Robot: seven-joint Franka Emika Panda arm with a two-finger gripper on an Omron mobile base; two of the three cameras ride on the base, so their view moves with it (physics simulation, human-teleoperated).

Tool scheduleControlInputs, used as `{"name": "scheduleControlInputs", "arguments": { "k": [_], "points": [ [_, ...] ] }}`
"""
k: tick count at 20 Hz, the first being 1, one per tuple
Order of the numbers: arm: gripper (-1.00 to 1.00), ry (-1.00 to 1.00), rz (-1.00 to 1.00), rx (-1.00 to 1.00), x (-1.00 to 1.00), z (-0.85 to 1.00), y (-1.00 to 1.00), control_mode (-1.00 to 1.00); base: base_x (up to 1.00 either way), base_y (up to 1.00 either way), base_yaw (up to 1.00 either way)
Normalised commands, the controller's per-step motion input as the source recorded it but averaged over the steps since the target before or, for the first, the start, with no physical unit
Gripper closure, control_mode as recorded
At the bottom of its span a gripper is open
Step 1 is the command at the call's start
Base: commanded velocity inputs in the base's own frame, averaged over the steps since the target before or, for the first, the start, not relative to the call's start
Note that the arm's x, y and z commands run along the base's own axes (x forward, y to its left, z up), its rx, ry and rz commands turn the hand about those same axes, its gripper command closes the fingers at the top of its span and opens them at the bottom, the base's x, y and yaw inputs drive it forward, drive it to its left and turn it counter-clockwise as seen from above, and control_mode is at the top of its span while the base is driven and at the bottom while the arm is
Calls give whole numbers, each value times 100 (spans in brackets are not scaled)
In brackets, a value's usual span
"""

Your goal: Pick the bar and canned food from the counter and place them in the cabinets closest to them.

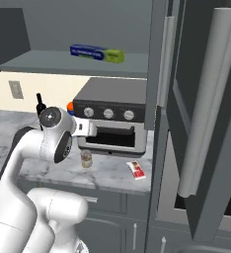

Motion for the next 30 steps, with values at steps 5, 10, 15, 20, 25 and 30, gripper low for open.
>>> {"name": "scheduleControlInputs", "arguments": {
  "k": [5, 10, 15, 20, 25, 30],
  "points": [
    [-100, -5, 0, 0, 0, -29, 0, -100, 0, 0, 0],
    [-100, 0, 0, 0, 0, -25, 0, -100, 0, 0, 0],
    [-100, 0, 0, -1, 0, -27, 0, -100, 0, 0, 0],
    [-100, 0, 0, -1, 0, -29, 0, -100, 0, 0, 0],
    [-100, 0, 0, -2, 0, -28, 0, -100, 0, 0, 0],
    [-100, 0, 0, -1, 0, -23, 0, -100, 0, 0, 0]
  ]
}}
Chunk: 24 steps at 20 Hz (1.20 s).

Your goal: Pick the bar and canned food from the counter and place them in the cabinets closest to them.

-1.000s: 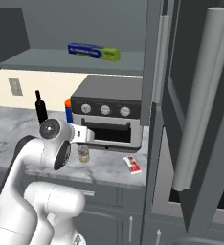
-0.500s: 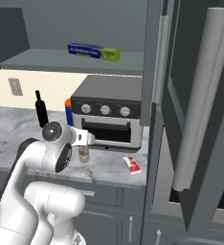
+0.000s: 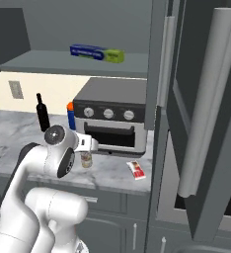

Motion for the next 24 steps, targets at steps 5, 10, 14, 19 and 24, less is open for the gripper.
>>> {"name": "scheduleControlInputs", "arguments": {
  "k": [5, 10, 14, 19, 24],
  "points": [
    [-100, 0, 0, 0, 0, -20, 0, -100, 0, 0, 0],
    [-100, 0, 0, -1, 0, -31, 0, -100, 0, 0, 0],
    [-100, 0, 0, -2, 0, -37, 0, -100, 0, 0, 0],
    [-100, 0, 0, -3, 0, -45, 0, -100, 0, 0, 0],
    [-100, 0, 0, -2, 0, -41, 0, -100, 0, 0, 0]
  ]
}}
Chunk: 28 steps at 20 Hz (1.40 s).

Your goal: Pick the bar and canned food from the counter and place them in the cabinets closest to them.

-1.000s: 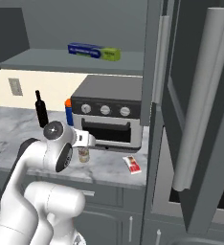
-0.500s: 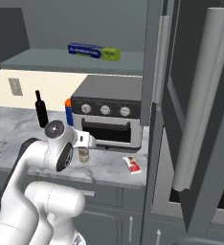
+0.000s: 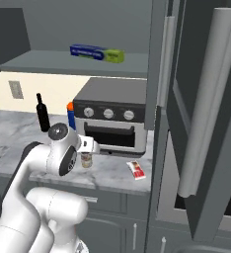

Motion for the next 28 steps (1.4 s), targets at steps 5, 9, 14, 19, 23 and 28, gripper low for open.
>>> {"name": "scheduleControlInputs", "arguments": {
  "k": [5, 9, 14, 19, 23, 28],
  "points": [
    [-100, 0, 0, -1, 0, -41, 0, -100, 0, 0, 0],
    [-100, 0, 0, -1, 0, -37, 0, -100, 0, 0, 0],
    [-100, 0, 0, -1, 0, -36, 0, -100, 0, 0, 0],
    [-100, 0, 0, -1, 0, -35, 0, -100, 0, 0, 0],
    [-100, 0, 0, -1, 0, -36, 0, -100, 0, 0, 0],
    [-100, 0, 0, -2, 0, -35, 0, -100, 0, 0, 0]
  ]
}}
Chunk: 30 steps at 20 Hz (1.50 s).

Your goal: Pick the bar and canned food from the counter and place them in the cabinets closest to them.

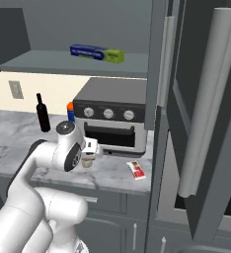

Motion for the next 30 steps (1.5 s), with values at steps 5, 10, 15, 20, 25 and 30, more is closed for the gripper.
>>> {"name": "scheduleControlInputs", "arguments": {
  "k": [5, 10, 15, 20, 25, 30],
  "points": [
    [-100, -6, 0, 0, 18, -4, 0, -100, 0, 0, 0],
    [-100, -12, 0, 0, 9, -1, 13, -100, 0, 0, 0],
    [-100, -3, -2, 0, 1, -13, 8, -100, 0, 0, 0],
    [-100, 0, -1, -1, 0, -17, 2, -100, 0, 0, 0],
    [-100, 0, -1, 0, 1, -33, 0, -100, 0, 0, 0],
    [-100, 0, 0, 6, 7, -43, 0, -100, 0, 0, 0]
  ]
}}
